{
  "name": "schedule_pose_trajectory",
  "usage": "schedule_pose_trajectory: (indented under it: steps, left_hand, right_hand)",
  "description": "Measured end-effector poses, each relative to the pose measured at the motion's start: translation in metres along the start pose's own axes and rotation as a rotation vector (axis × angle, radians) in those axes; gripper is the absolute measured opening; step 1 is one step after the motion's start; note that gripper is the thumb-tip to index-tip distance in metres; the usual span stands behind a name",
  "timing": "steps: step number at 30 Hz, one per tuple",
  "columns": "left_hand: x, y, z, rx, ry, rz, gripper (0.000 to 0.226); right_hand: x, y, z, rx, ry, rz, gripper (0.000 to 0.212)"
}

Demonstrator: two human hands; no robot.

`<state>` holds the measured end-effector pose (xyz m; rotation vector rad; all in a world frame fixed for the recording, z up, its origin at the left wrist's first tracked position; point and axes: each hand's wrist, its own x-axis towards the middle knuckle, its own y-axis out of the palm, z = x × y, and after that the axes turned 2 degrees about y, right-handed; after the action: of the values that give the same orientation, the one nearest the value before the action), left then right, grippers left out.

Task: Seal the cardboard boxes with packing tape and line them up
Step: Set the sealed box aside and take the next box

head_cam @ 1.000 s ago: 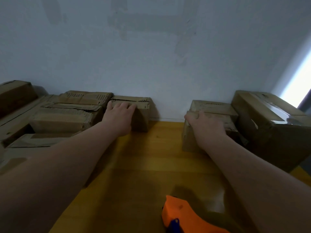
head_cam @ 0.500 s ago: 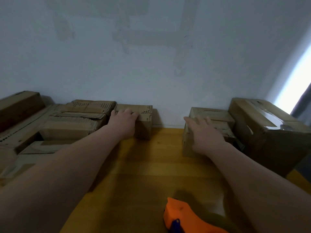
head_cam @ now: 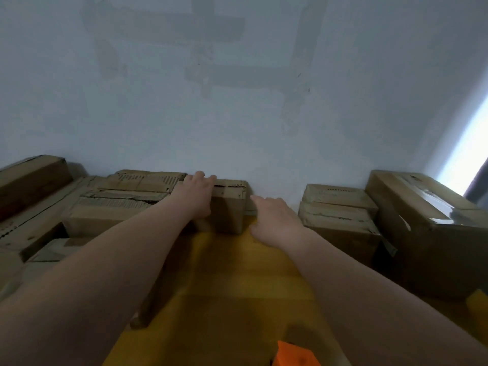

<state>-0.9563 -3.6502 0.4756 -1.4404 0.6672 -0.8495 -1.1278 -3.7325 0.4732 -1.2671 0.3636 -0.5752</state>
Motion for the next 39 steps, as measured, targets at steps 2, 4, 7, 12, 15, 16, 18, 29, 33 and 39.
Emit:
schedule_pose_trajectory:
  steps: [2, 4, 7, 12, 15, 16, 18, 29, 33, 39]
  left_hand:
    - [0.009, -0.001, 0.003, -0.037, -0.001, 0.073, 0.073]
    - [0.017, -0.001, 0.004, -0.079, -0.024, 0.123, 0.076]
    - [0.023, -0.002, 0.002, -0.18, -0.102, 0.162, 0.085]
    - [0.016, -0.003, 0.003, -0.478, -0.191, 0.188, 0.107]
    - [0.006, -0.007, 0.004, -0.546, -0.192, 0.215, 0.113]
    - [0.002, -0.009, 0.003, -0.533, -0.194, 0.213, 0.113]
    - [-0.008, -0.017, -0.002, -0.47, -0.193, 0.191, 0.11]
    - [-0.133, -0.069, -0.028, -0.162, -0.16, -0.058, 0.094]
    - [-0.187, -0.072, -0.021, -0.176, -0.133, -0.046, 0.099]
    - [-0.261, -0.072, -0.022, -0.284, -0.095, 0.005, 0.099]
  right_hand:
    - [0.013, 0.006, 0.006, 0.106, 0.038, 0.029, 0.054]
    - [0.022, 0.01, 0.011, 0.204, 0.071, 0.049, 0.056]
    - [0.029, 0.014, 0.011, 0.41, 0.15, 0.055, 0.055]
    - [0.031, 0.013, -0.003, 0.673, 0.281, 0.049, 0.06]
    - [0.02, 0.007, -0.008, 0.73, 0.312, 0.053, 0.057]
    - [0.015, 0.004, -0.009, 0.735, 0.311, 0.05, 0.054]
    - [0.002, -0.002, -0.01, 0.714, 0.303, 0.048, 0.048]
    - [-0.142, -0.051, 0.005, 0.174, 0.137, 0.168, 0.038]
    - [-0.197, -0.049, 0.007, 0.025, 0.144, 0.224, 0.035]
    - [-0.263, -0.022, 0.017, -0.12, 0.246, 0.236, 0.032]
